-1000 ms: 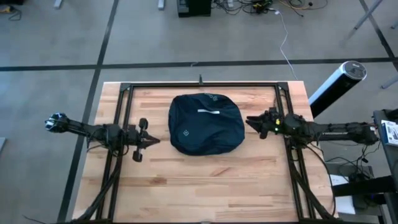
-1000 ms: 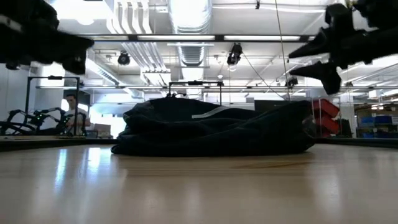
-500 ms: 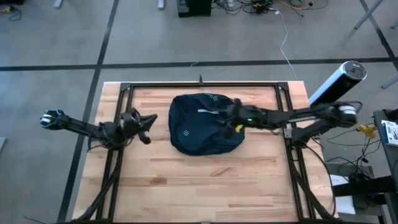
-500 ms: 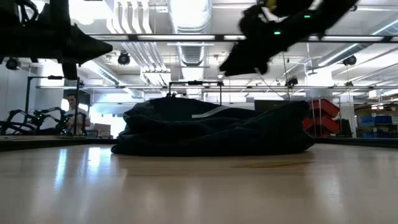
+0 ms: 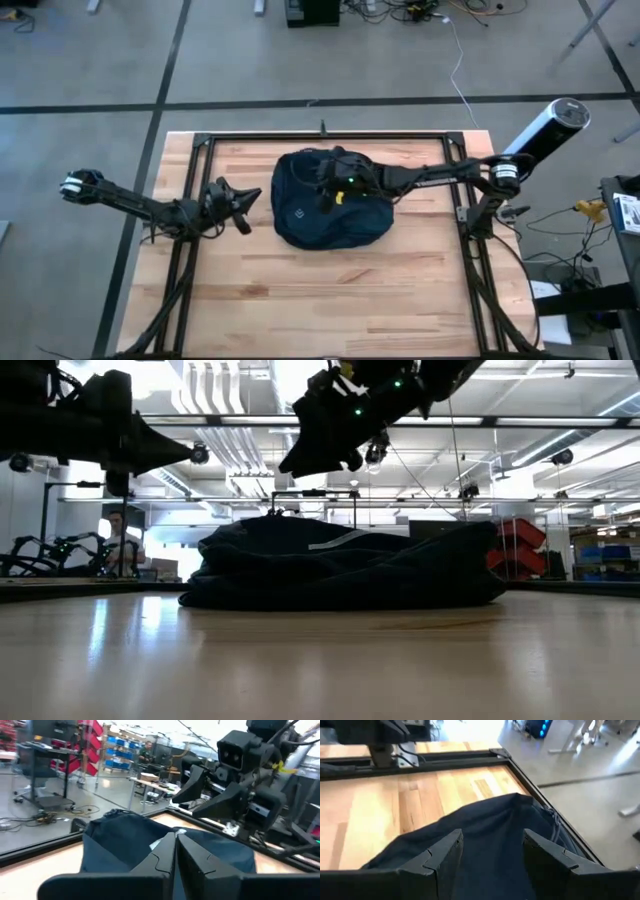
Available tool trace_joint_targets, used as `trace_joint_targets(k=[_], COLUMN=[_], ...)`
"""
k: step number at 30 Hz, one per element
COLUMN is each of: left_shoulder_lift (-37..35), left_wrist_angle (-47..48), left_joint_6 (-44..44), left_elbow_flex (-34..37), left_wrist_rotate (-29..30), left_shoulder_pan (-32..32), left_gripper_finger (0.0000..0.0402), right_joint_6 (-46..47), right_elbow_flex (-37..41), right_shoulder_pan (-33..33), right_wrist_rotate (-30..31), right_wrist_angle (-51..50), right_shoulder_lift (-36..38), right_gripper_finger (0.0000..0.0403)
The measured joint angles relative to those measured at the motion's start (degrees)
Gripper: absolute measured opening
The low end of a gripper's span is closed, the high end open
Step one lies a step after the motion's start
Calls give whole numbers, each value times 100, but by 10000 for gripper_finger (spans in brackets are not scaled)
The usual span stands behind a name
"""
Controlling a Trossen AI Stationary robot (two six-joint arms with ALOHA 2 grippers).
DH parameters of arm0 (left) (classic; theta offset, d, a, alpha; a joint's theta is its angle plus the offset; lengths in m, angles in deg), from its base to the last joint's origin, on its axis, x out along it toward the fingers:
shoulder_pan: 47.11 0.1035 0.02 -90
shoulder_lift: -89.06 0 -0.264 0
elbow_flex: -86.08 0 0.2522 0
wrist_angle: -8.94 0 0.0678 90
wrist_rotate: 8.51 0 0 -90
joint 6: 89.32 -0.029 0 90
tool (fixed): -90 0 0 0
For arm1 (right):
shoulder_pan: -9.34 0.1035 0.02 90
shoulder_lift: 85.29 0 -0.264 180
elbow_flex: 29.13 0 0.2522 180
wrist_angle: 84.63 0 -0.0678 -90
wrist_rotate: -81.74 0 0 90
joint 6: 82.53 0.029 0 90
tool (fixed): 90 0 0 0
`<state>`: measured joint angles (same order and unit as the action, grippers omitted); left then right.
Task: Unpack backpack
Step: Open the black backpack
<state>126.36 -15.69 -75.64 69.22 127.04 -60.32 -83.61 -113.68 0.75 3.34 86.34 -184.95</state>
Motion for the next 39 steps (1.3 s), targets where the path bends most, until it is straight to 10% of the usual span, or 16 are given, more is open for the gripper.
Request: trace_joint_targets(k=[18,31,39], left_shoulder_lift=[1871,4727,5672], left_wrist_angle=[494,745,813], left_joint_6=[-1584,977,1833], left_elbow_flex=[-1434,-1499,-2178], left_wrist_rotate=[-480,-2288,-3554], left_shoulder_pan=[996,1638,1606], left_gripper_finger=[6,6,6], right_joint_6=[94,-899,-1640], right_elbow_flex=[-86,-49,-39], right_shoulder_pan=[-596,-491,-516], right_wrist_rotate=[-565,-1957,-1987], right_wrist_angle=[-550,-3024,-1918], right_shoulder_lift=[-297,-664,47], right_gripper_finger=[185,185,185])
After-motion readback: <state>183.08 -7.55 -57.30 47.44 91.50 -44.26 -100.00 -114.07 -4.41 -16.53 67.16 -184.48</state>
